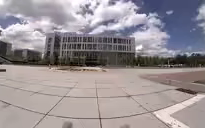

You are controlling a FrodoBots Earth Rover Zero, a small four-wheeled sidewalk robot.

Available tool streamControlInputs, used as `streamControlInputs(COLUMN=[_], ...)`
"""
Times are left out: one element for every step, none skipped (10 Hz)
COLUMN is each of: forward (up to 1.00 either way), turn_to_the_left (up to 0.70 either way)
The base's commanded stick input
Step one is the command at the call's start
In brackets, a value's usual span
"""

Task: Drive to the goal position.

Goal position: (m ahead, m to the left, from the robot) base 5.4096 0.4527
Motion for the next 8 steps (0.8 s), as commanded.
streamControlInputs(forward=[0.70,0.70,0.70,0.70,0.70,0.70,0.70,0.70], turn_to_the_left=[0.00,0.00,0.00,0.00,0.00,0.00,0.00,0.00])
